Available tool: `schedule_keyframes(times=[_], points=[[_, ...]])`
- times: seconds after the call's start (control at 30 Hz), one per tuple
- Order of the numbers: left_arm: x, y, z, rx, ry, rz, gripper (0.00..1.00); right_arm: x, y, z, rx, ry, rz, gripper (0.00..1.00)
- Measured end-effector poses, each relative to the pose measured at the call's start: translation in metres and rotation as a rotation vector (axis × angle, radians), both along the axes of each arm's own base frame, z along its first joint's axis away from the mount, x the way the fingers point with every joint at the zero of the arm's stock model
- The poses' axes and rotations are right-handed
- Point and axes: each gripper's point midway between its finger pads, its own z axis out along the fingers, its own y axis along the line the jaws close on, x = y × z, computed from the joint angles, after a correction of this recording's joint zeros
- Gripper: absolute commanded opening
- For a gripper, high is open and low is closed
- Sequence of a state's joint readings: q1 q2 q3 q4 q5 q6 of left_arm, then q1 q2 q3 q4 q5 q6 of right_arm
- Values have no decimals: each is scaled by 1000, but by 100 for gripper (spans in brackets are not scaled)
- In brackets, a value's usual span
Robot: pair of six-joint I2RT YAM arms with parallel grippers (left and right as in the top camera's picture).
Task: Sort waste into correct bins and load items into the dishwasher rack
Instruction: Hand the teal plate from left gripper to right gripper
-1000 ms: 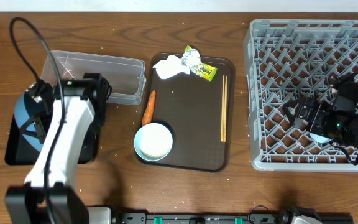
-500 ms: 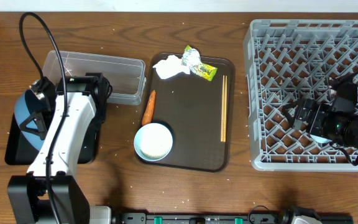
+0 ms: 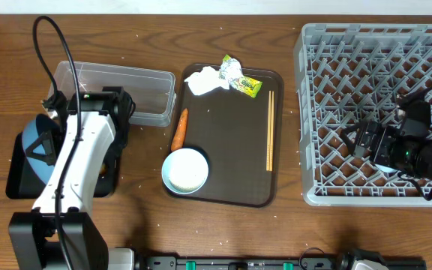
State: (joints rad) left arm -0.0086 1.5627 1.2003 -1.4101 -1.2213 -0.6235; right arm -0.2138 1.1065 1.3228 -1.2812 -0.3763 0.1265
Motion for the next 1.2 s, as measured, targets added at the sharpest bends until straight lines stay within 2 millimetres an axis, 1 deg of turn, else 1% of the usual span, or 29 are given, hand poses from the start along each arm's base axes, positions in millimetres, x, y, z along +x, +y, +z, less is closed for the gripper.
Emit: schedule_keyframes(times=[0.07, 0.27, 0.33, 0.4, 0.47, 0.5, 0.53, 0.63, 0.67, 0.7, 0.77, 0.8, 0.83, 0.87, 0.9, 0.97, 1.0, 1.07, 1.1, 1.13, 1.2], points=[[0, 0, 1, 1, 26, -8, 6, 0, 0, 0, -1, 1, 1, 99], [2, -1, -1, -7, 22, -14, 6, 0, 0, 0, 0, 1, 1, 99], [3, -4, -2, -25, 17, -22, 6, 0, 1, 0, 1, -1, 6, 99], [5, -11, 0, -37, 5, -49, 6, 0, 3, 1, 7, -10, 25, 99], [10, -24, 10, -64, -32, -100, 6, 2, 8, 4, 22, -29, 54, 98], [15, -32, 19, -82, -69, -133, 6, 3, 11, 7, 34, -45, 75, 96], [20, -41, 30, -103, -123, -167, 6, 4, 15, 9, 45, -63, 95, 91], [37, -81, 68, -243, -331, -319, 6, 7, 29, 25, 97, -147, 173, 91], [42, -98, 79, -313, -397, -382, 6, 7, 34, 30, 114, -171, 193, 91], [46, -120, 88, -408, -460, -463, 6, 6, 42, 38, 144, -211, 233, 90], [49, -155, 100, -562, -529, -601, 6, 2, 54, 51, 195, -265, 295, 87], [48, -177, 105, -657, -552, -684, 6, 0, 60, 57, 222, -289, 327, 86], [47, -197, 108, -739, -564, -755, 6, -4, 70, 65, 264, -318, 374, 85], [45, -214, 110, -807, -563, -816, 6, -6, 73, 67, 278, -328, 395, 84], [41, -242, 113, -915, -554, -912, 6, -11, 85, 74, 317, -349, 457, 84], [36, -272, 114, -1021, -522, -1006, 6, -17, 97, 78, 342, -370, 528, 88], [32, -287, 113, -1070, -499, -1049, 6, -20, 103, 80, 350, -382, 565, 88], [25, -310, 110, -1149, -452, -1111, 6, -25, 114, 82, 360, -388, 621, 87], [21, -319, 109, -1179, -429, -1135, 6, -28, 118, 82, 357, -390, 644, 80], [16, -333, 106, -1223, -394, -1170, 6, -31, 124, 80, 349, -385, 674, 76], [12, -345, 107, -1256, -381, -1202, 6, -32, 127, 75, 314, -376, 693, 69]])
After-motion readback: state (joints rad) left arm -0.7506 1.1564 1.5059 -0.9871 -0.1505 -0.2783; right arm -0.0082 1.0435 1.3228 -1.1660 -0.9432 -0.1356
